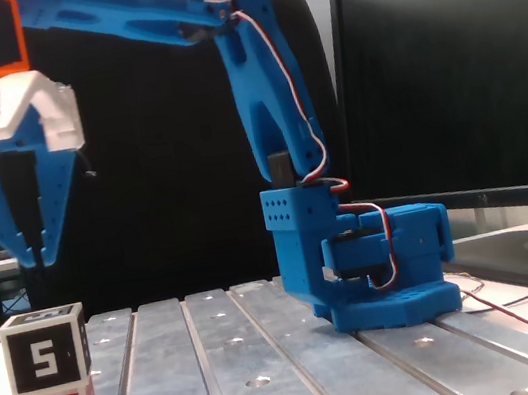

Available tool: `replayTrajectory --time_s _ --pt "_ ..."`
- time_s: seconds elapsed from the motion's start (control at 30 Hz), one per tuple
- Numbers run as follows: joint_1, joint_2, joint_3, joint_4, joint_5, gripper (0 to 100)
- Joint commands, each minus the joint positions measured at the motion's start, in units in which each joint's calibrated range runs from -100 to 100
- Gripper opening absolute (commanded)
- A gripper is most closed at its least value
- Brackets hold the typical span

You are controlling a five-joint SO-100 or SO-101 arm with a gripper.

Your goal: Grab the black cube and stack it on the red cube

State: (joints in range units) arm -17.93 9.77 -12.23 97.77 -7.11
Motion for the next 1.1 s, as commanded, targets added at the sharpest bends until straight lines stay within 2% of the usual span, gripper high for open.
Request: replayTrajectory --time_s 0.0,0.5,0.6,0.77,1.07 --pt "1.50 -9.85 8.47 -4.35 1.01 2" --pt "8.14 -41.18 54.34 -30.60 1.17 2" --pt "9.18 -47.61 62.57 -34.88 2.69 2" --pt "10.43 -57.22 73.24 -39.49 3.80 2" --pt "10.51 -73.26 85.27 -40.09 3.80 2"
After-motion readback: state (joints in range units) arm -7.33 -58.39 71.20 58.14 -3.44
